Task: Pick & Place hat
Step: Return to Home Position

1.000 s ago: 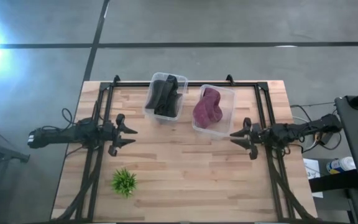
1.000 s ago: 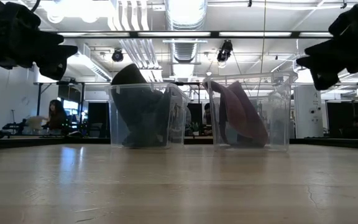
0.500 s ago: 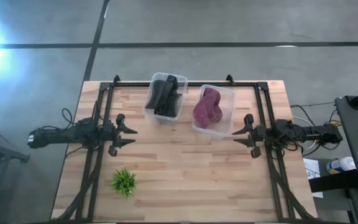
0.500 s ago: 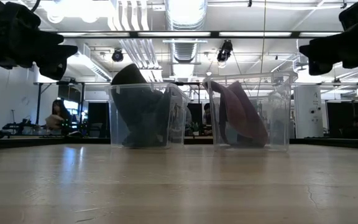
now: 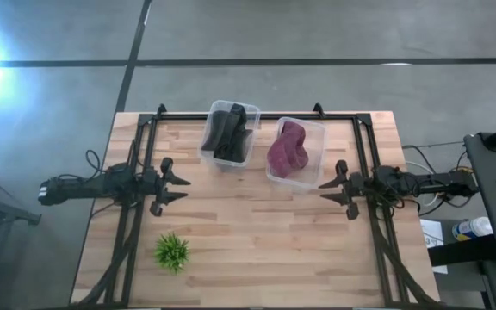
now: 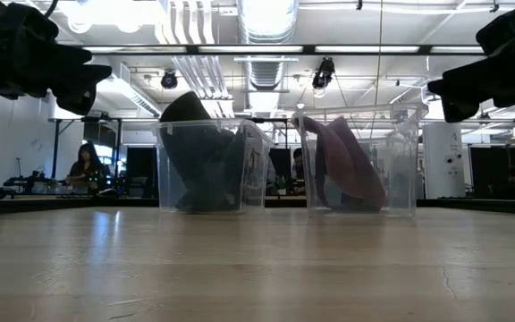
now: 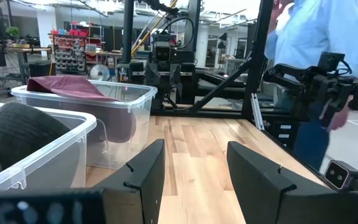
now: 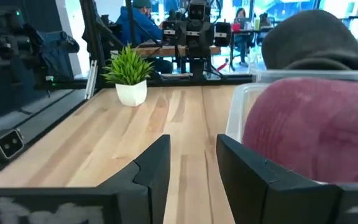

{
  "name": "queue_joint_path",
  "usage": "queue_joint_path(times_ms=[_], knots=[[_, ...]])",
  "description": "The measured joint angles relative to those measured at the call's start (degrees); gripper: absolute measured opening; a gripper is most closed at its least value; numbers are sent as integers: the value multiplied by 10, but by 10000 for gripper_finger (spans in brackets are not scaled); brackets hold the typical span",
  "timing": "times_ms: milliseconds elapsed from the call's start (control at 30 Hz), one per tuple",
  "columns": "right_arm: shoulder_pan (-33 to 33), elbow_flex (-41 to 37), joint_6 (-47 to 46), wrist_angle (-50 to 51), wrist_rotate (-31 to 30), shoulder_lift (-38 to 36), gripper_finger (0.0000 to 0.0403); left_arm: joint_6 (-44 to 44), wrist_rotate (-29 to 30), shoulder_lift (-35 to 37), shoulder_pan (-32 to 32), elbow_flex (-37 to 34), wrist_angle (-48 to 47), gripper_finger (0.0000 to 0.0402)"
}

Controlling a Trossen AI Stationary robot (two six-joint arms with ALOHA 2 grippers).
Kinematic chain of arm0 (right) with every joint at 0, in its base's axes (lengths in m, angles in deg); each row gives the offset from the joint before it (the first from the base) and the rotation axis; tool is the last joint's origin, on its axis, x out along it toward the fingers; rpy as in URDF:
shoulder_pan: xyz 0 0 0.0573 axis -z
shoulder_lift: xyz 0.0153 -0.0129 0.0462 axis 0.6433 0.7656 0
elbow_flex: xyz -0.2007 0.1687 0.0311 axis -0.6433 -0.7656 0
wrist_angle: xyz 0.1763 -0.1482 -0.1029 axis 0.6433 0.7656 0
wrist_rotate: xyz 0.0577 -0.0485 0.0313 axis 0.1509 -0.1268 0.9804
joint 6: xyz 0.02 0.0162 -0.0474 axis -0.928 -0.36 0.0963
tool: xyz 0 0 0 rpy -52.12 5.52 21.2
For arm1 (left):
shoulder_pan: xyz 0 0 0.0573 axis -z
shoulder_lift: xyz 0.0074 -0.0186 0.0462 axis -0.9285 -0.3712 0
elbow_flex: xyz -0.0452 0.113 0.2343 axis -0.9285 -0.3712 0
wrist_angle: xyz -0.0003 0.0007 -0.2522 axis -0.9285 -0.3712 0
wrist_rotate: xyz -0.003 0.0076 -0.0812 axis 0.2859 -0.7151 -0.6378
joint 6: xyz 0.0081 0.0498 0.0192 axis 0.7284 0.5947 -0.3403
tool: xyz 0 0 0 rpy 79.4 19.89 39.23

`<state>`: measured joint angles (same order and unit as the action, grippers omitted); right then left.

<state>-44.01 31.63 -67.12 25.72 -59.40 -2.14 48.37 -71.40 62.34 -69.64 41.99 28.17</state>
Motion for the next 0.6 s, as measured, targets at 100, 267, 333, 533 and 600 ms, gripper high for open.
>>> queue_joint_path(times_ms=[100,267,333,533,600], knots=[[0,0,-18,1,0,3,122,0,0,0,0,0,0,168],[0,0,-21,0,0,4,123,0,0,0,0,0,0,168],[0,0,-23,0,0,4,125,0,0,0,0,0,0,168],[0,0,-24,0,0,4,131,0,0,0,0,0,0,168],[0,0,-24,0,0,4,132,0,0,0,0,0,0,168]])
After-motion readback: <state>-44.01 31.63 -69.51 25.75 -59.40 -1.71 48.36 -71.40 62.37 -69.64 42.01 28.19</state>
